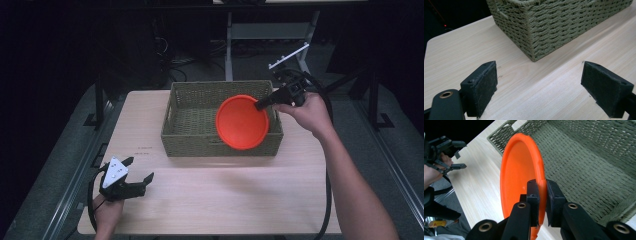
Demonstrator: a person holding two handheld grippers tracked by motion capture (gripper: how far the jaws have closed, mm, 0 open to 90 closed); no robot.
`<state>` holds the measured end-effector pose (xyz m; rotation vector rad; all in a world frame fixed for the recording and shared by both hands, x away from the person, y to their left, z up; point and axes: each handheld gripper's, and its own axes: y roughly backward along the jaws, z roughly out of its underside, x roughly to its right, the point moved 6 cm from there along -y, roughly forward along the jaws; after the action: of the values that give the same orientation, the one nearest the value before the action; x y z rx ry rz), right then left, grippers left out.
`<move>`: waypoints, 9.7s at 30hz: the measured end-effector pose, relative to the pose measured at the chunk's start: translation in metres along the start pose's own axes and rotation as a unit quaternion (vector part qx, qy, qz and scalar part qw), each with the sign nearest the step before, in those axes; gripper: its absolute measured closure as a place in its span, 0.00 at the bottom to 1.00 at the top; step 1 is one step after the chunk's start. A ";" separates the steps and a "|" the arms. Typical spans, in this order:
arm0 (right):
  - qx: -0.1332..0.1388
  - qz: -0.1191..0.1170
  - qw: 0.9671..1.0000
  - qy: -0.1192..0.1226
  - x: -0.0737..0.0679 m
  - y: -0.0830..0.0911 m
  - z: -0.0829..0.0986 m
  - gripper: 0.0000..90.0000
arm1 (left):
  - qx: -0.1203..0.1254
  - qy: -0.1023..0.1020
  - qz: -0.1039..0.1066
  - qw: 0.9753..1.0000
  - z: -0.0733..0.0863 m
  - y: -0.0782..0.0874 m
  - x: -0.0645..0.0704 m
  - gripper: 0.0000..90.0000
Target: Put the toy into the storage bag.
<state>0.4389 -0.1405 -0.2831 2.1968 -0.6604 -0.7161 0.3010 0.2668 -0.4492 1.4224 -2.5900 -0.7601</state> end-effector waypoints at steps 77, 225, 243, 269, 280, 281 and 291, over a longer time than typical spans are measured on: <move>0.004 0.044 0.993 -0.105 0.082 -0.055 -0.047 0.91 | -0.007 0.000 -0.007 1.000 0.003 0.004 -0.005 0.14; 0.053 -0.056 0.991 -0.107 0.057 -0.044 0.024 0.34 | -0.003 -0.001 -0.003 1.000 0.002 0.005 -0.001 0.14; 0.055 -0.061 0.993 -0.088 0.044 -0.030 0.055 0.31 | -0.005 -0.001 -0.002 1.000 0.002 0.005 0.000 0.14; 0.060 -0.056 0.994 -0.072 0.030 -0.016 0.132 0.28 | -0.007 -0.005 -0.001 1.000 0.002 0.004 0.001 0.14; 0.061 -0.054 0.993 -0.084 0.037 -0.019 0.167 0.28 | -0.008 -0.005 -0.002 1.000 0.002 0.005 0.002 0.14; 0.060 -0.054 0.993 -0.087 0.037 -0.019 0.170 0.28 | -0.008 -0.006 -0.002 1.000 0.002 0.005 0.002 0.14; 0.056 -0.055 0.992 -0.099 0.040 -0.024 0.192 0.28 | -0.008 -0.006 -0.002 1.000 0.003 0.005 0.001 0.14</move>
<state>0.3470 -0.2423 -0.4257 2.2976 -0.6967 -0.9859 0.2956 0.2695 -0.4492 1.4250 -2.5846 -0.7889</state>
